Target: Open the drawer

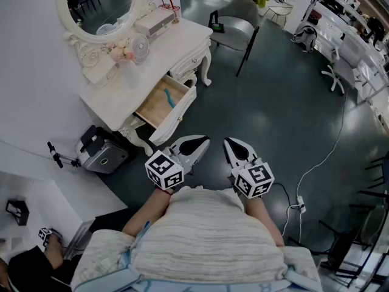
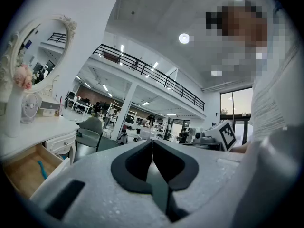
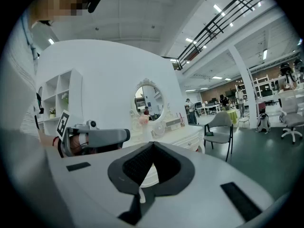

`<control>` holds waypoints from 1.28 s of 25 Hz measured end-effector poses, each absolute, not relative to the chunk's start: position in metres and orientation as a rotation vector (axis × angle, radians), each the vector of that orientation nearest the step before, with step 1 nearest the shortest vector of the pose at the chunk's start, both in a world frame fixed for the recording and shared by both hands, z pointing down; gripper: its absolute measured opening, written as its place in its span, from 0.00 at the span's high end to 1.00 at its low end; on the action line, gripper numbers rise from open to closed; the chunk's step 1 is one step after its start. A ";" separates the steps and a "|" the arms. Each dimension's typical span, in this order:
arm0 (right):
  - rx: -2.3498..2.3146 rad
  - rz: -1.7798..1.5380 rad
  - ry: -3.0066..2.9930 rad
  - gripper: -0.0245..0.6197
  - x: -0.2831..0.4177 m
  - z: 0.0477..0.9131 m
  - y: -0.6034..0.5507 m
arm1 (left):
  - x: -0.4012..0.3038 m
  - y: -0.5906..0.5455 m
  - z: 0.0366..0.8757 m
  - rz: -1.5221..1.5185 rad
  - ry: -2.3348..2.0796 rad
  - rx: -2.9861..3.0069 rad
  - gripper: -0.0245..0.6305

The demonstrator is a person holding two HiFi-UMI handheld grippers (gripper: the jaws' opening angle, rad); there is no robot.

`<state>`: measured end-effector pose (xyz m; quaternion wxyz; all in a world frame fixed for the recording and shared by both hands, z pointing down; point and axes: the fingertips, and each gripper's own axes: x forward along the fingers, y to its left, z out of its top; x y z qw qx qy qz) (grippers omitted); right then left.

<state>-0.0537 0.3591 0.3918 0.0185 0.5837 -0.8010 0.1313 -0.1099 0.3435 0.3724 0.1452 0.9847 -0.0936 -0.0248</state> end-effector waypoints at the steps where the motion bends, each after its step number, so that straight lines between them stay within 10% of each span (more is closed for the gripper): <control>1: 1.808 0.407 -2.489 0.95 -0.054 0.392 0.360 | -0.110 0.344 0.372 -0.071 -0.269 2.836 0.94; 32: 1.760 0.446 -2.566 0.95 -0.065 0.391 0.341 | -0.120 0.327 0.377 -0.082 -0.308 2.824 0.94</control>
